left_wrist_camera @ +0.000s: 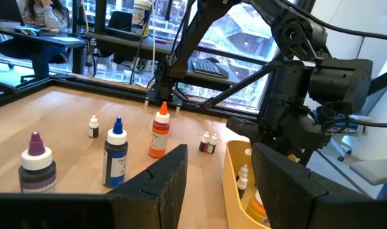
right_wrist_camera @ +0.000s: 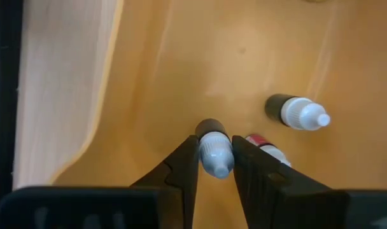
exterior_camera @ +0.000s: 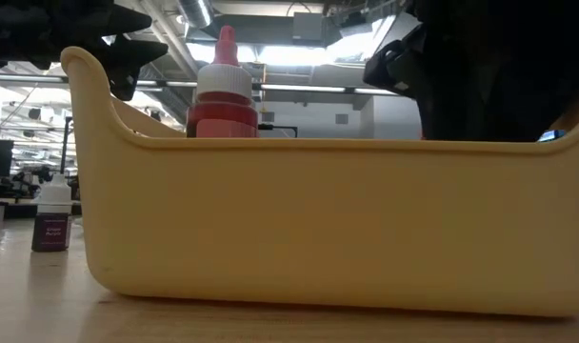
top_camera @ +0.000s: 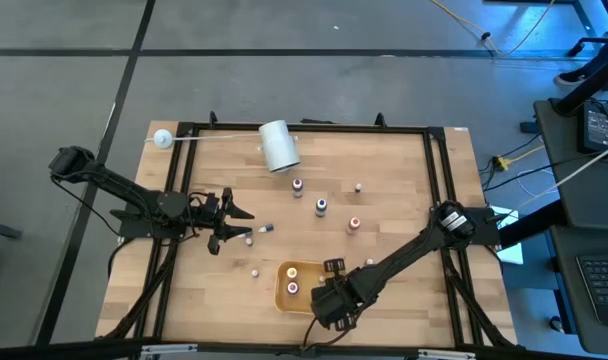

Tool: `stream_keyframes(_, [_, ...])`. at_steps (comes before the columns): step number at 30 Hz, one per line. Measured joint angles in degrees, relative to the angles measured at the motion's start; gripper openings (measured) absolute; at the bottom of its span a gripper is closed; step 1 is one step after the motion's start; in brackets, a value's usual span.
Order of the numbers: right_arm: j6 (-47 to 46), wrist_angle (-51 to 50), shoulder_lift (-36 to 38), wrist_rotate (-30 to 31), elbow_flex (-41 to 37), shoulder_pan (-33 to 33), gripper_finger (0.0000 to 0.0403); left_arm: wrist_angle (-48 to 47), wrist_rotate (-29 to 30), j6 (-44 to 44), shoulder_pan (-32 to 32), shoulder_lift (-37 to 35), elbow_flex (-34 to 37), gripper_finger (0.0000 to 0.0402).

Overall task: Pick & Place food coloring
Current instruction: Put the top right small red food coloring bottle into the yellow bin

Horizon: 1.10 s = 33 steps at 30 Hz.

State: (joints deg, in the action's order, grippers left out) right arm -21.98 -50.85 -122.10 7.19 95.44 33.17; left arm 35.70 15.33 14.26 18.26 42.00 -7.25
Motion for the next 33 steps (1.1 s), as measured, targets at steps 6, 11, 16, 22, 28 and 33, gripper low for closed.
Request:
stream_keyframes(6, [1.4,0.0,0.0,-2.3,0.0,-0.1,0.0096,0.0,0.0,0.0,0.0,0.0,0.0,0.0171])
stream_keyframes(11, [1.5,0.0,0.0,-2.3,0.0,-0.1,0.0097,0.0,0.0,0.0,0.0,0.0,0.0,0.0171])
stream_keyframes(16, [1.5,0.0,0.0,-2.3,0.0,0.0,0.0097,0.0,0.0,0.0,0.0,0.0,0.0,0.0171])
stream_keyframes(22, [1.3,0.0,0.0,-2.3,0.0,-0.1,0.0097,0.0,0.0,0.0,0.0,0.0,0.0,0.0171])
stream_keyframes(28, [1.3,0.0,0.0,-1.7,0.0,0.0,0.0097,0.0,0.0,0.0,0.0,0.0,0.0,0.0171])
stream_keyframes(33, [1.3,0.0,0.0,-1.7,0.0,-0.1,0.0111,0.0,0.0,0.0,0.0,0.0,0.0,0.0171])
